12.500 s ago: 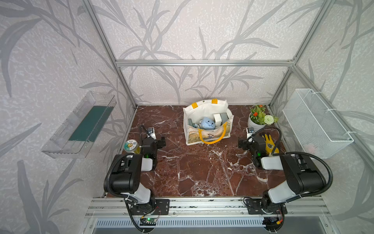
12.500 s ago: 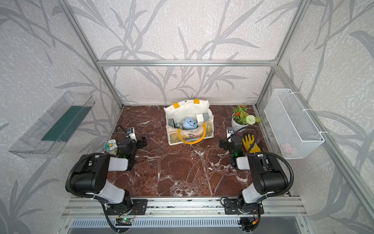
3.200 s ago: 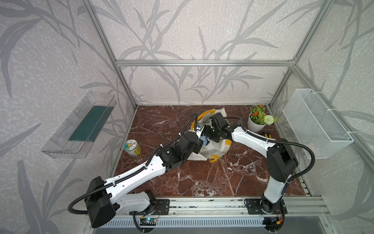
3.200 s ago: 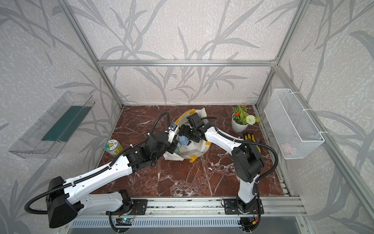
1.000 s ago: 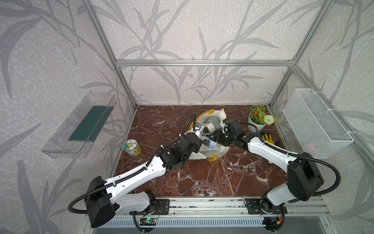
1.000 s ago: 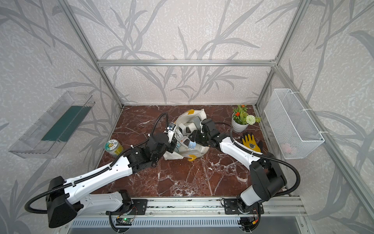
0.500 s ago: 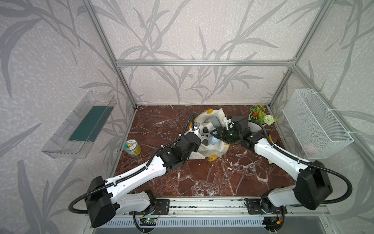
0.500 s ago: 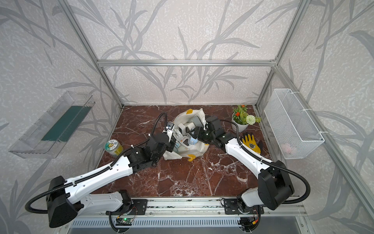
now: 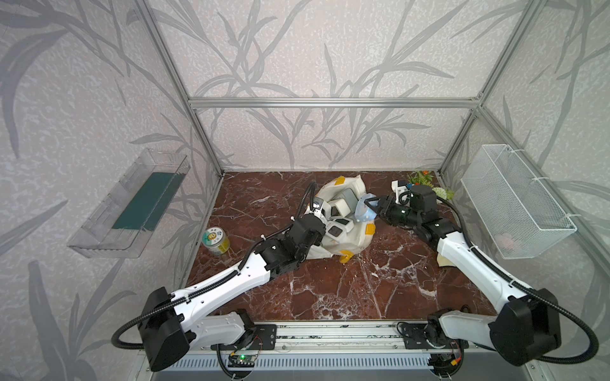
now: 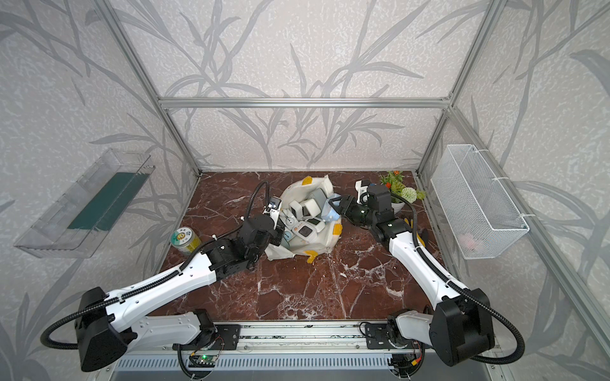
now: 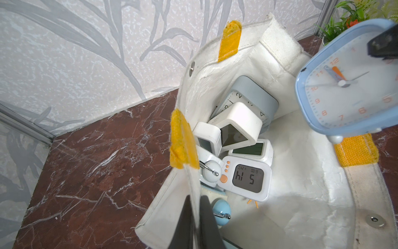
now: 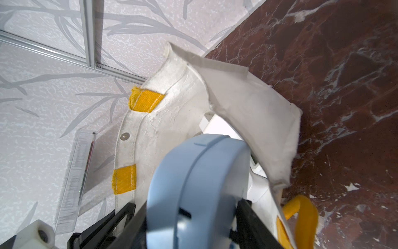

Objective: Take the alarm clock out of the canvas bag
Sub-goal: Pick up the alarm from the canvas bag, then place the alarm at the center of the board.

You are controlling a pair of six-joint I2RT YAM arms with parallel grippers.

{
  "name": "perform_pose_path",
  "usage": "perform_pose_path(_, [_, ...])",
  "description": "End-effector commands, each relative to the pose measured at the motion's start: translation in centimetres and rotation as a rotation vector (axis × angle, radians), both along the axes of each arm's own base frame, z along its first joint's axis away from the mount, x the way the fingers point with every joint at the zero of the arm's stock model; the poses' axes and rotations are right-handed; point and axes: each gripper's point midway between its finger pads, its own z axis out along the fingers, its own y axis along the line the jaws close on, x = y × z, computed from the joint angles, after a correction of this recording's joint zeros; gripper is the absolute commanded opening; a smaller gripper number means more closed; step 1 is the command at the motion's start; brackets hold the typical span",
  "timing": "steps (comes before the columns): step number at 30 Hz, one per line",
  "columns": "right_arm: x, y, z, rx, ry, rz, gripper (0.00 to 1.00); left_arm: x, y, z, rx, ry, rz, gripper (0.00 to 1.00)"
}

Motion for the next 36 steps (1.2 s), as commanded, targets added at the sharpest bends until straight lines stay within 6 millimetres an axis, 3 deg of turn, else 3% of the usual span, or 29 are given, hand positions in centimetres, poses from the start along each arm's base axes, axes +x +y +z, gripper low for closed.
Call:
perform_pose_path(1, [-0.5,-0.8,3.0,0.094,-0.079,0.014,0.23,0.5,0.5,0.9,-0.014,-0.009,0.038,0.00])
perform_pose_path(11, [-0.9,-4.8,5.0,0.188,-0.119,-0.067,0.24,0.7,1.7,0.8,-0.001,0.000,0.062,0.00])
perform_pose_path(15, [-0.8,-6.5,4.6,0.190,-0.106,-0.114,0.24,0.7,1.8,0.8,-0.005,0.003,0.064,0.00])
perform_pose_path(23, [-0.9,-9.6,-0.7,0.168,-0.017,-0.201,0.24,0.7,2.0,0.8,-0.004,0.003,0.066,0.00])
perform_pose_path(36, [-0.4,-10.2,-10.4,0.116,0.148,-0.225,0.25,0.6,2.1,1.2,-0.012,-0.003,0.063,0.00])
